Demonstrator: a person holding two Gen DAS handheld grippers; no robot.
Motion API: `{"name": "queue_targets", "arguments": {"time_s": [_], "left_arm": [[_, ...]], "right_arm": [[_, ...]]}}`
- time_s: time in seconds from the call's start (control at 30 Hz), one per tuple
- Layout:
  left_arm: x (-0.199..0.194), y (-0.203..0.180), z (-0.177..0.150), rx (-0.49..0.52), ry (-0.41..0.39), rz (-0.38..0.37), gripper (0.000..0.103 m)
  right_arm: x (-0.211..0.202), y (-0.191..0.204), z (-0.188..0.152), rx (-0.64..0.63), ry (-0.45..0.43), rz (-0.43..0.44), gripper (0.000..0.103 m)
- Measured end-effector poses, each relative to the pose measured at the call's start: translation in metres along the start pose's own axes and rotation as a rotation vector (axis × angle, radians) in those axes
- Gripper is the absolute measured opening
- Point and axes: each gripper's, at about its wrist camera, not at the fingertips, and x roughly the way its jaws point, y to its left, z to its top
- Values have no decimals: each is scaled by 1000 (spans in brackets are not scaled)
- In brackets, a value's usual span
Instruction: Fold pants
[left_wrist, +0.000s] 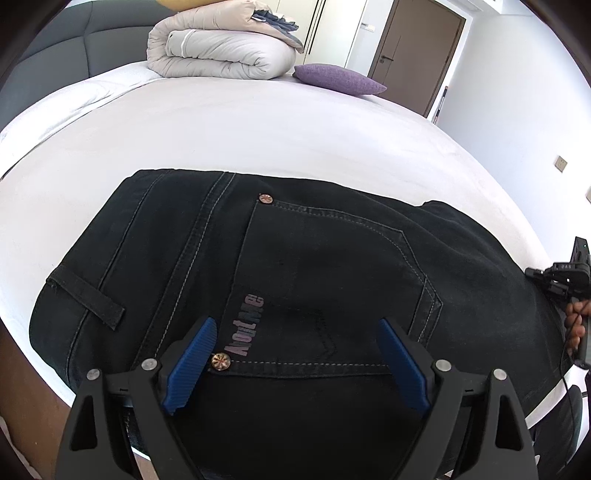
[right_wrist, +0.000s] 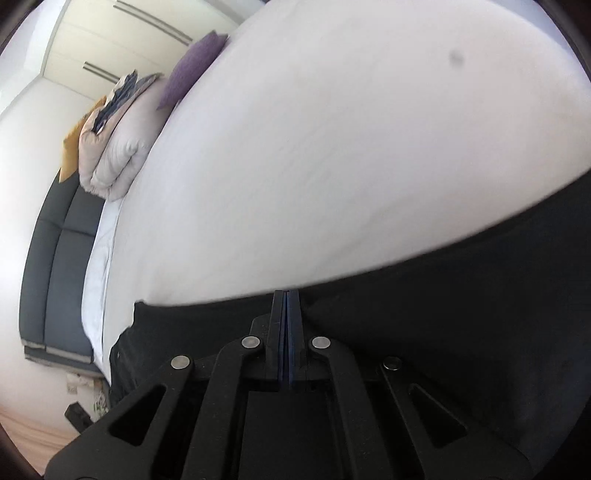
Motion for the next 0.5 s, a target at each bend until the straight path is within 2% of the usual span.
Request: {"name": "queue_targets", "arguments": {"time_s": [0.07, 0.17, 0.2, 0.3, 0.4, 0.47, 0.5], "left_arm": [[0, 0, 1, -1, -3, -2, 90], [-1, 3, 1, -17, -11, -14, 90], [-1, 6, 1, -22, -11, -17, 90], [-1, 6, 1, -21, -12, -9, 90], [-2, 3, 0, -12, -14, 6, 90], [-4, 3, -3, -11, -15, 18, 90], [-4, 3, -3, -12, -17, 22, 90]], "right_arm": [[-13, -19, 18, 26, -91, -70, 0], [-41, -27, 25, 64, -126, -54, 0], [-50, -20, 21, 41, -136, -17, 0], [-64, 20, -19, -62, -61, 171, 0], [-39, 52, -51, -166, 77, 267, 0], [-14, 49, -59, -144, 113, 215, 0], [-4, 36, -60, -97, 117, 179, 0]]}}
